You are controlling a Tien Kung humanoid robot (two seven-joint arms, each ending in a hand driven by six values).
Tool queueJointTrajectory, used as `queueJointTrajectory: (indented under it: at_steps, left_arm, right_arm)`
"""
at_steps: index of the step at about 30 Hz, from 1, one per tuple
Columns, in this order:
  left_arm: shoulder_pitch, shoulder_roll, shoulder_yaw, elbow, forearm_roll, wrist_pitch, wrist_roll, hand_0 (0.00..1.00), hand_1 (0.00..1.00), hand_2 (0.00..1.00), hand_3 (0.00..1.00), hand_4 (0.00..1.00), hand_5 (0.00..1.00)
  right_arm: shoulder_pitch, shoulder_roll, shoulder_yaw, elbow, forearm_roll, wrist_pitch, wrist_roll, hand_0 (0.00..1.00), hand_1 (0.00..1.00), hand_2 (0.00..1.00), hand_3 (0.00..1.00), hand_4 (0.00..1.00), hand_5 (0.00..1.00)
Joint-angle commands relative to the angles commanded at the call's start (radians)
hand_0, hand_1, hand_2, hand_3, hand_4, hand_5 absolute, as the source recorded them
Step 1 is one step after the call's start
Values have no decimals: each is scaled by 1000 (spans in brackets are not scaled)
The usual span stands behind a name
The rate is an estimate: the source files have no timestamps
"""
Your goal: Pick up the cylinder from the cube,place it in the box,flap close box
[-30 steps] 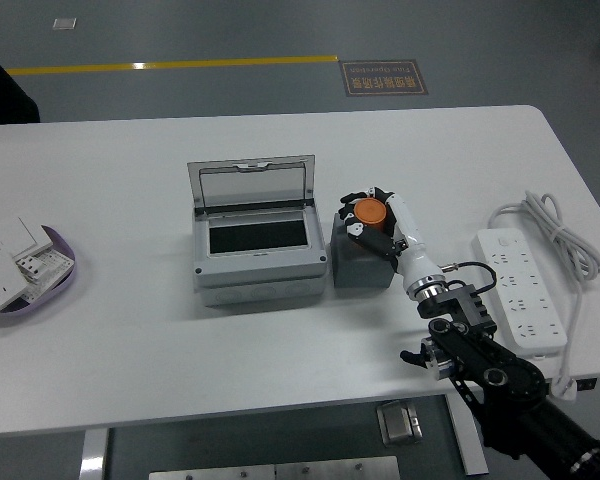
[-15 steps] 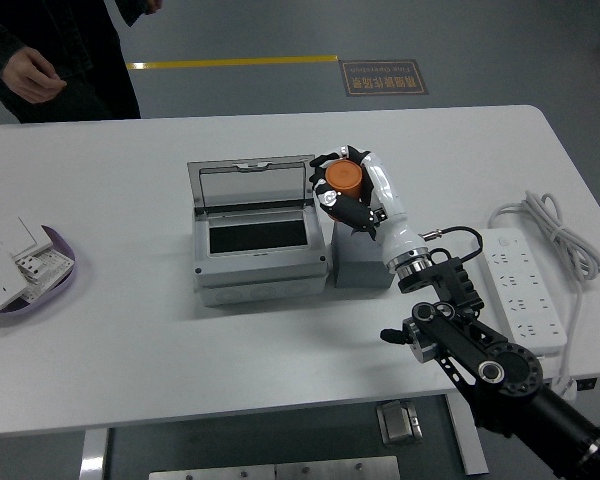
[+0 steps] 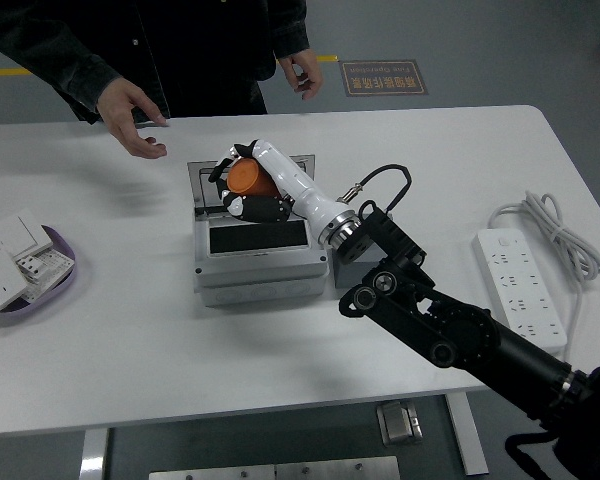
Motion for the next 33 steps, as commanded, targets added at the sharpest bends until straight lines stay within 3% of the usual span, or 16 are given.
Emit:
queueJointTrajectory:
  at_steps: [4,5,9,10,11,16,17,22,23,28,29,33]
  left_arm:
    - [-2,3,-4,0,5,-1,1,605,583,559,599,665,270]
    - [-3,3,-5,0,7,-1,1,605,582,559,598,665,274]
    - [-4,5,-7,0,10,-2,1,605,582,559,598,665,274]
    - [-4,5,-7,0,10,-2,1,605,582,559,598,665,274]
    - [-4,4,-8,0,11,-2,1,605,583,559,598,666,274]
    - [-3,4,-10,0,14,-3,3,605,583,559,598,666,274]
    - [-3,4,-11,0,16,-3,3,605,583,559,598,667,276]
    - [-3,6,-14,0,18,-4,3,605,583,559,598,667,276]
    - [-3,6,-14,0,18,-4,3,605,583,559,598,668,277]
    - [-4,5,-14,0,19,-4,2,605,583,559,598,668,277]
    - [-4,5,-14,0,19,-4,2,605,583,559,598,668,278]
    - [-3,3,-13,0,18,-4,3,605,583,559,598,668,278]
  right_arm:
    - [30,0,-32,-18,-73,13,-108,2,154,263,215,2,2]
    - [36,0,-42,-23,-83,17,-134,2,175,308,296,2,2]
    - [51,0,-70,-40,-116,52,-220,2,175,308,296,2,2]
    - [52,0,-73,-43,-122,63,-235,2,175,308,296,2,2]
    - [53,0,-77,-45,-130,81,-249,2,228,371,345,2,2]
    - [54,0,-88,-52,-137,136,-264,2,228,371,345,2,2]
    - [54,0,-90,-53,-142,144,-264,269,435,447,430,178,2]
    - [58,0,-94,-51,-185,182,-272,269,435,447,430,178,2]
    - [59,0,-94,-50,-199,191,-277,720,656,637,653,362,81]
    - [61,0,-92,-49,-273,225,-297,720,656,637,653,362,81]
    - [61,0,-92,-48,-284,229,-300,814,712,699,714,480,33]
    - [60,0,-87,-44,-324,241,-307,814,712,699,714,480,33]
